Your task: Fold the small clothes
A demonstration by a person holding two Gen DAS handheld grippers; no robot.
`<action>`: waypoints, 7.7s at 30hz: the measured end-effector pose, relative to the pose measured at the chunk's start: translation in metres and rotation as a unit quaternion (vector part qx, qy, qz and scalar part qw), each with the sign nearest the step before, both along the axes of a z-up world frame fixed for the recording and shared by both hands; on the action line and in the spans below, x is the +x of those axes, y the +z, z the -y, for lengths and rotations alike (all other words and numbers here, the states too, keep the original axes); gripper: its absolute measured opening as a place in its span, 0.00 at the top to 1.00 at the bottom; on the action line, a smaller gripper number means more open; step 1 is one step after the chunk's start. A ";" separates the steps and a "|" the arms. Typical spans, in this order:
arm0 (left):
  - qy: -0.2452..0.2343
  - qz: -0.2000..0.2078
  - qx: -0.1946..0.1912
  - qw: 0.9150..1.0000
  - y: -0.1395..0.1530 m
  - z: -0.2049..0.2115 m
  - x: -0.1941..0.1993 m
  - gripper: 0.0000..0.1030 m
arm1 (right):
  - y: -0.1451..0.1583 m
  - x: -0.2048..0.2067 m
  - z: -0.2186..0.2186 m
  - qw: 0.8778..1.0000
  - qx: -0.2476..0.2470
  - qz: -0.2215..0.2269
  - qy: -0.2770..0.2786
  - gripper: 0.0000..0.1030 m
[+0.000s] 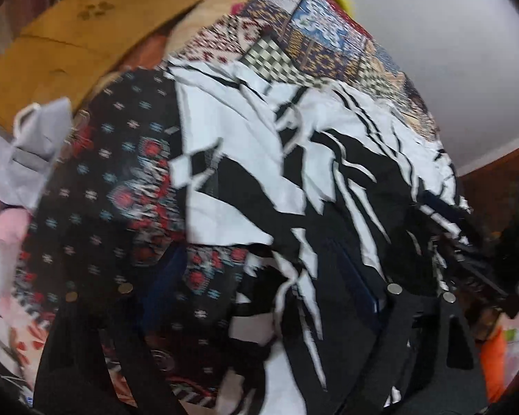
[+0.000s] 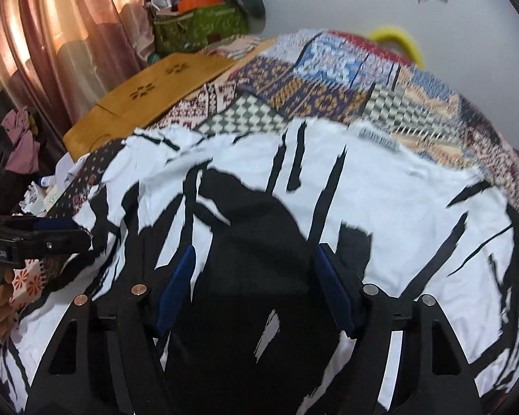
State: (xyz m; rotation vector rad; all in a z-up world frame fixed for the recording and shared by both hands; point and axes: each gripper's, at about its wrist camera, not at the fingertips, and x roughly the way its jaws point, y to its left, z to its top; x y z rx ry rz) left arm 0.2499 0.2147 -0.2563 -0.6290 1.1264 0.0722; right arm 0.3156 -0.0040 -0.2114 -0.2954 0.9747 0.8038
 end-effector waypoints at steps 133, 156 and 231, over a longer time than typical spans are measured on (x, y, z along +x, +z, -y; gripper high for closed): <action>-0.013 -0.024 0.252 0.967 -0.008 0.018 0.087 0.46 | -0.020 0.038 0.010 0.999 -0.034 0.020 -0.006 0.64; -0.121 0.140 0.268 0.945 0.139 0.161 0.051 0.29 | 0.091 -0.020 0.152 0.986 0.085 0.088 -0.111 0.61; -0.160 0.064 0.201 0.964 0.068 0.183 0.104 0.29 | 0.038 0.037 0.174 0.992 0.079 -0.001 -0.095 0.77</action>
